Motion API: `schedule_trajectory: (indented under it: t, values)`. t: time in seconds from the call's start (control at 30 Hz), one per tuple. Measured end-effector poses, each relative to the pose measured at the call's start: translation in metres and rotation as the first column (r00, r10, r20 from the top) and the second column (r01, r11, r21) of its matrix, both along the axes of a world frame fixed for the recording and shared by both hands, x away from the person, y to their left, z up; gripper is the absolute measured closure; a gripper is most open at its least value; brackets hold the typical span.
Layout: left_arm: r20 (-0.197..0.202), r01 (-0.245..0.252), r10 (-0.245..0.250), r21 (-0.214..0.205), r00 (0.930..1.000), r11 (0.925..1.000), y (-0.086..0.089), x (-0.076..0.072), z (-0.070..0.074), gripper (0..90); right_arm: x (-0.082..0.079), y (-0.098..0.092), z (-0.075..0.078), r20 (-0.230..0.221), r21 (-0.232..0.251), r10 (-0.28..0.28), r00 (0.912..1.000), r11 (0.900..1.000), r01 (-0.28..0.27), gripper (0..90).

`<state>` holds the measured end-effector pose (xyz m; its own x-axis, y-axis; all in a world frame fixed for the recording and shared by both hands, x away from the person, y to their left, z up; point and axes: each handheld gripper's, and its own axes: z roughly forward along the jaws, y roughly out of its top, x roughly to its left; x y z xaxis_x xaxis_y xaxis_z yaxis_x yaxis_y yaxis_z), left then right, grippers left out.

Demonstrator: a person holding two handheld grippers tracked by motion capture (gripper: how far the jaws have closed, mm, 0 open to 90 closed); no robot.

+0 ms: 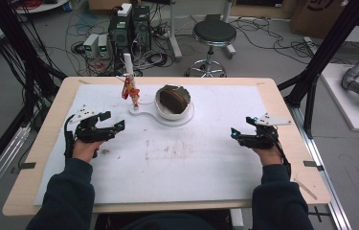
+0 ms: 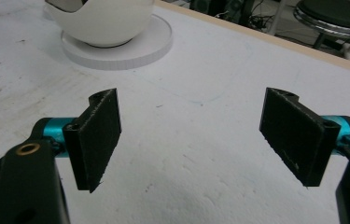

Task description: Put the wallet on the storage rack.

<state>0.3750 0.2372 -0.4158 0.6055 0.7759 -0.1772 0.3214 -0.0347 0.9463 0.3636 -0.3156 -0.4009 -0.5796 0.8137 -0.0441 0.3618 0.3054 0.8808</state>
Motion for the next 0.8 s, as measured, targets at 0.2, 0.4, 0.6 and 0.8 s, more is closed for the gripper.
schedule_trajectory:
  t: [0.2,0.4,0.6,0.8]
  values:
    - [-0.002,0.009,-0.009,0.001,1.0000,1.0000,-0.002,-0.002,0.001,19.3,-0.005,-0.012,-0.001,0.013,0.020,-0.038,0.9992,0.9991,0.038,21.0]
    - [-0.007,0.010,-0.010,0.005,0.9999,0.9999,-0.001,-0.001,0.001,19.3,-0.007,-0.015,0.000,0.021,0.024,-0.046,0.9987,0.9987,0.046,21.0]
    - [-0.003,0.009,-0.009,0.002,1.0000,1.0000,-0.001,-0.003,0.002,19.4,-0.007,-0.014,-0.001,0.022,0.022,-0.051,0.9984,0.9985,0.051,21.0]
    - [0.010,0.019,-0.019,-0.004,0.9998,0.9998,-0.002,-0.005,0.003,19.4,-0.009,-0.011,-0.001,0.025,0.018,-0.050,0.9984,0.9986,0.050,21.1]
